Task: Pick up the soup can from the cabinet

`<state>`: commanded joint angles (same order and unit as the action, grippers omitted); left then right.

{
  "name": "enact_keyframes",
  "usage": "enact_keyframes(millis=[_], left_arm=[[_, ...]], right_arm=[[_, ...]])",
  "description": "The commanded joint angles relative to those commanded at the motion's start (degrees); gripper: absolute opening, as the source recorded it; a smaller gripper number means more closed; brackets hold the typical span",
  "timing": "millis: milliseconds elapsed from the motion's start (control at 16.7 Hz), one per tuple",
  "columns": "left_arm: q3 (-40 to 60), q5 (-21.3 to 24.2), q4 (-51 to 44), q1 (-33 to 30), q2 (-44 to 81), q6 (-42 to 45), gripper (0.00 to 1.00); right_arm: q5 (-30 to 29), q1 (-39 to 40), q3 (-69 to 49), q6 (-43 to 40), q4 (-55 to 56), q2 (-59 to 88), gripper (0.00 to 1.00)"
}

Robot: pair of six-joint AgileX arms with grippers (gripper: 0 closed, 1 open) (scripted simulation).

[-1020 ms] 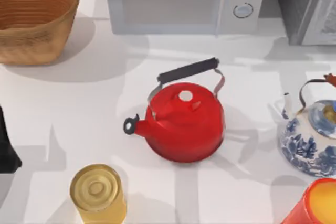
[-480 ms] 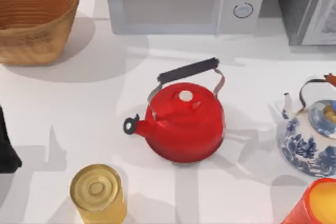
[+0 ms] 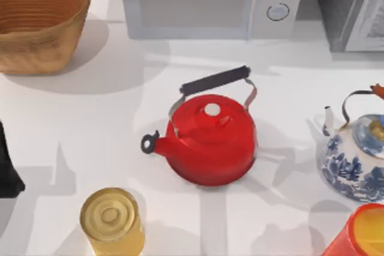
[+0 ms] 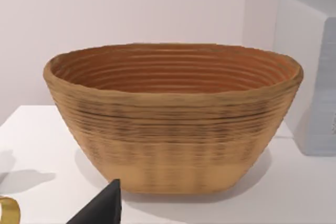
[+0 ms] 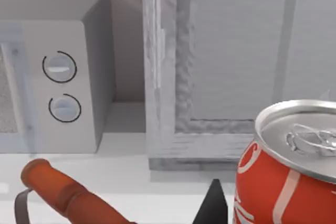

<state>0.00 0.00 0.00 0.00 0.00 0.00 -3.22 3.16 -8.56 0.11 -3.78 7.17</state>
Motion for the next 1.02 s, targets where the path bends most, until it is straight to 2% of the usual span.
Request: enact_keyframes(millis=[300, 660, 1020], left_arm=[[0.0, 0.0, 0.0, 0.0, 0.0, 0.0, 1.0], [0.0, 0.0, 0.0, 0.0, 0.0, 0.0, 1.0], [0.0, 0.0, 0.0, 0.0, 0.0, 0.0, 1.0]], right_arm=[[3.2, -3.2, 8.6, -0.1, 3.8, -7.2, 0.0], [3.2, -3.0, 8.6, 0.0, 3.6, -6.8, 0.0], [10.0, -6.1, 4.1, 0.2, 11.6, 1.6, 0.0]])
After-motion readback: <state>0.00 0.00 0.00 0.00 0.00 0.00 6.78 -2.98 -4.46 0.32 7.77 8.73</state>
